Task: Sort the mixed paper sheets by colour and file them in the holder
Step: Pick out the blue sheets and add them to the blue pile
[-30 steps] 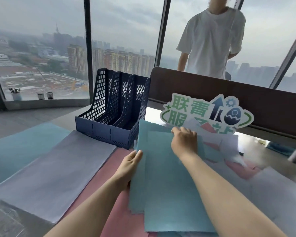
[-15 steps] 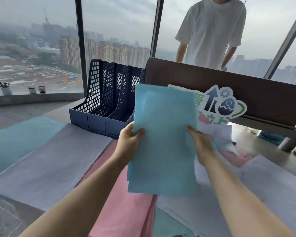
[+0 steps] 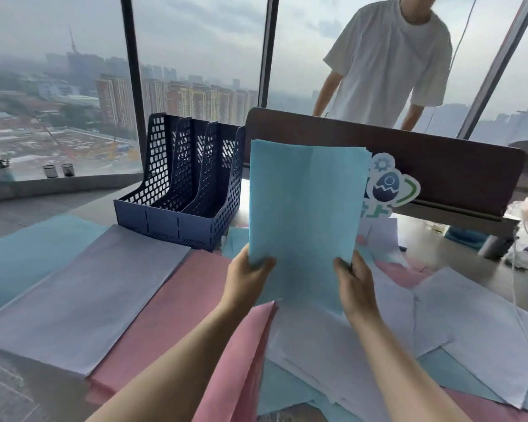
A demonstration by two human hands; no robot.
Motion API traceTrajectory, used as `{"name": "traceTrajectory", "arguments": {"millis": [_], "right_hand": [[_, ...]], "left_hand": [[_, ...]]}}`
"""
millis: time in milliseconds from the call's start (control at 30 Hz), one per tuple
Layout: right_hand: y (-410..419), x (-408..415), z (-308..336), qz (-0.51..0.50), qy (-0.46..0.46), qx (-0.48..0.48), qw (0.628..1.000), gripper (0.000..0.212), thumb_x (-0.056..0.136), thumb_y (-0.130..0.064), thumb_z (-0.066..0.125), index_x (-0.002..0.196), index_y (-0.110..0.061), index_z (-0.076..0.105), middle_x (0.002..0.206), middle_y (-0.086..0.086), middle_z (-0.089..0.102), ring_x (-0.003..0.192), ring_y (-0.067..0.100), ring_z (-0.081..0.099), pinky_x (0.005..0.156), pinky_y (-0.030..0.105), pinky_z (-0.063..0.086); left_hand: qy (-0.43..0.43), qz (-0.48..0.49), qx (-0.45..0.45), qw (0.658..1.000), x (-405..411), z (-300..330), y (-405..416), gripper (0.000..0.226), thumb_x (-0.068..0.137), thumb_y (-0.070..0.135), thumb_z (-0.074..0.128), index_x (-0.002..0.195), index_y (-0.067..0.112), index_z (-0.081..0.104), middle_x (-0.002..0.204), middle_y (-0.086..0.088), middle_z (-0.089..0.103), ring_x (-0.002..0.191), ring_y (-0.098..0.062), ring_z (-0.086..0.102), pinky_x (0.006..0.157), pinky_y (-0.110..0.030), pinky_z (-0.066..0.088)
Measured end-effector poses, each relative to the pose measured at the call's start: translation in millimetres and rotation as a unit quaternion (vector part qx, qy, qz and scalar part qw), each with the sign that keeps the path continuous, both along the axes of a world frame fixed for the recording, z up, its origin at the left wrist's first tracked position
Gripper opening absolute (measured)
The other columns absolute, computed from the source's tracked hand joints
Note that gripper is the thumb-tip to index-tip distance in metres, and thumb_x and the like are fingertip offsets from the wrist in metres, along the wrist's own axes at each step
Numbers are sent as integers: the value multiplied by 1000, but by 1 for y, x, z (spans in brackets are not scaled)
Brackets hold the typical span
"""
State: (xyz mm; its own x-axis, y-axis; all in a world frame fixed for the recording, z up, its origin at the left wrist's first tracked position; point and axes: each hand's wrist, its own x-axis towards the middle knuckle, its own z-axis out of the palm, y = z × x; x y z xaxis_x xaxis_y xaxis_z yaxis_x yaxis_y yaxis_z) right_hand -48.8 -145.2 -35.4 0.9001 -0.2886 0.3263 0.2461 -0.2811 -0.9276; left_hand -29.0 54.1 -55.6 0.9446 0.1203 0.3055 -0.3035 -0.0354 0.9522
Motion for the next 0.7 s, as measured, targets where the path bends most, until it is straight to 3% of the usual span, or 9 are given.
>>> {"name": "traceTrajectory", "arguments": {"millis": [67, 200, 267, 333, 433, 500, 600, 700], "right_hand": [[7, -1, 9, -49, 4, -62, 997, 11, 96, -13, 48, 100, -10, 59, 85, 2, 65, 83, 29, 58, 73, 39, 42], [49, -5, 51, -68, -37, -122, 989, 13, 95, -12, 47, 84, -7, 45, 70, 8, 54, 68, 31, 48, 62, 39, 37], [83, -4, 64, -21, -31, -122, 992, 15, 94, -14, 48, 81, -6, 46, 67, 6, 53, 64, 26, 46, 59, 38, 36], [126, -3, 69, 39, 5, -115, 993, 22, 91, -20, 47, 74, -5, 49, 63, 6, 52, 61, 24, 47, 57, 37, 36], [197, -1, 64, 152, 80, -116, 978, 24, 81, -17, 49, 59, -7, 49, 52, 14, 52, 48, 32, 53, 45, 39, 40], [246, -2, 54, 242, 150, -101, 953, 21, 86, -6, 49, 66, -4, 53, 55, 19, 52, 40, 27, 56, 37, 29, 38], [318, -5, 39, 325, 222, -73, 916, 19, 93, -5, 49, 78, 4, 55, 57, 16, 55, 44, 25, 63, 38, 26, 43], [378, -2, 26, 358, 285, -25, 889, 18, 94, -3, 49, 77, -3, 53, 59, 12, 59, 43, 22, 63, 39, 25, 48]], "left_hand": [[10, 25, 21, 999, 2, 8, 3, 6, 77, 21, 65, 76, 20, 59, 67, 15, 60, 69, -14, 51, 64, -31, 45], [-12, 30, 13, 999, 3, 55, 55, 11, 73, 22, 65, 83, 18, 66, 77, 10, 68, 72, -12, 60, 71, -33, 52], [-13, 45, -8, 999, 0, 69, 103, 14, 74, 17, 69, 88, 21, 68, 80, 9, 72, 73, -11, 65, 75, -35, 54], [2, 78, -5, 997, -5, 71, 160, 19, 66, 24, 74, 84, 21, 68, 81, 2, 72, 74, -15, 64, 76, -38, 53], [69, 129, 107, 984, -17, 60, 255, 47, 50, 49, 67, 84, 17, 71, 86, -8, 69, 78, -17, 59, 74, -40, 53], [131, 173, 195, 957, -22, 51, 316, 54, 50, 48, 65, 86, 9, 73, 83, -8, 69, 76, -16, 58, 72, -39, 51], [211, 234, 270, 910, -24, 39, 392, 35, 60, 37, 66, 82, 9, 71, 84, -13, 71, 77, -23, 61, 75, -37, 51], [234, 259, 300, 888, -19, 33, 446, 11, 78, 13, 75, 82, 6, 68, 81, -16, 66, 77, -23, 58, 70, -34, 45]]}}
